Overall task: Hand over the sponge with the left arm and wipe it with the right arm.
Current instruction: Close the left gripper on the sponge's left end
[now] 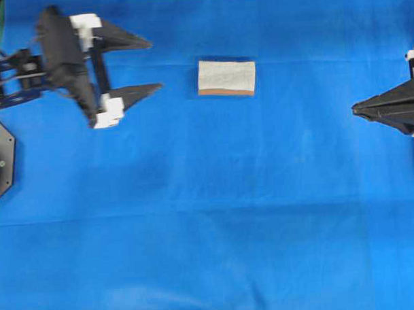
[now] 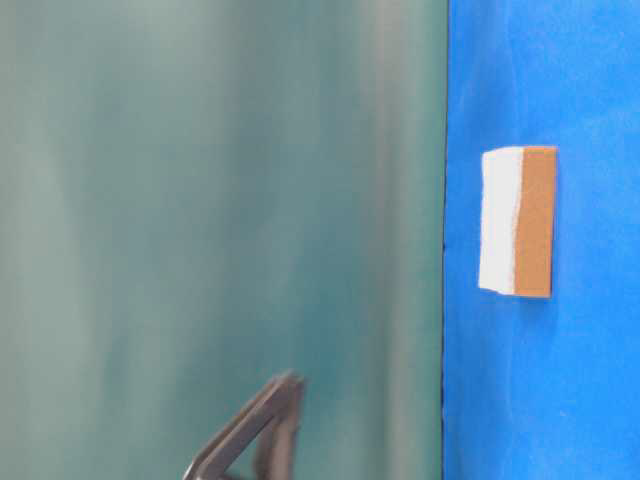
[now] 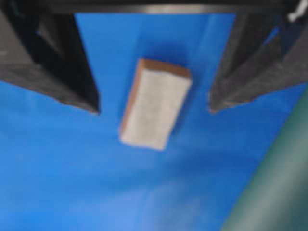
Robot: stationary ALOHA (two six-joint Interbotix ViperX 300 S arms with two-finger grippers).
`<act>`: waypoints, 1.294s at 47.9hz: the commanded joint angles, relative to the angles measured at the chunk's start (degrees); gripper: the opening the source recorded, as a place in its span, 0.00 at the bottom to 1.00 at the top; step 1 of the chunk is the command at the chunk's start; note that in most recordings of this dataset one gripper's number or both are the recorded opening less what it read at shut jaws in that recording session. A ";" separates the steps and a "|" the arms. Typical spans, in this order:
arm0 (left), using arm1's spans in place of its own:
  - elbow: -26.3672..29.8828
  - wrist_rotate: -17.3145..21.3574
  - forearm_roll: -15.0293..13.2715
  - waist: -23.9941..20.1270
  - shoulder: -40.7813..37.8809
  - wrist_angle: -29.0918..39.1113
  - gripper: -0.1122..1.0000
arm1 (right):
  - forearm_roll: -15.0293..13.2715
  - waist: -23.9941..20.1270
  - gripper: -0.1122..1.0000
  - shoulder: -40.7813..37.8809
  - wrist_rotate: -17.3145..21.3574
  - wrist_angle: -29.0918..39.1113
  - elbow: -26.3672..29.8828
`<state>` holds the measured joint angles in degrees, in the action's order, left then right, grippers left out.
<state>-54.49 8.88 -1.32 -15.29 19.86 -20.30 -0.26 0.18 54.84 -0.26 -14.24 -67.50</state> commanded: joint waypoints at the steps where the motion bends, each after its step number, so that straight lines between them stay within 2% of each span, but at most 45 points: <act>1: 4.75 0.70 -0.09 -0.62 -5.89 0.53 0.95 | -0.09 0.00 0.10 -0.62 0.09 -0.18 1.41; 14: 15.12 3.52 -0.09 -0.88 -23.20 1.85 0.95 | -0.09 0.00 0.10 -1.14 0.44 -0.18 1.23; 30: 21.97 7.29 0.00 -2.46 -34.89 1.67 0.94 | -0.09 0.00 0.10 -2.11 0.44 -0.18 1.14; 40: 23.73 8.35 0.00 -4.04 -38.58 1.85 0.94 | -0.09 0.00 0.10 -2.55 0.44 -0.26 1.05; 50: 23.73 8.35 0.00 -4.13 -38.76 2.81 0.95 | -0.09 0.00 0.10 -3.08 0.44 -0.44 0.97; 56: 24.26 6.24 -0.09 -4.13 -38.67 5.71 0.94 | -0.09 0.00 0.10 -3.34 0.44 -0.44 0.97; 59: 24.52 5.71 -0.09 -4.04 -38.76 7.38 0.88 | -0.09 0.00 0.10 -3.34 0.44 -0.44 0.97; 62: 24.43 5.89 -0.09 -3.96 -38.76 8.00 0.76 | -0.09 0.00 0.10 -3.34 0.44 -0.44 0.97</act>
<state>-30.85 14.68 -1.32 -19.07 -19.69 -13.10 -0.26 0.18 51.86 0.09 -14.24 -67.41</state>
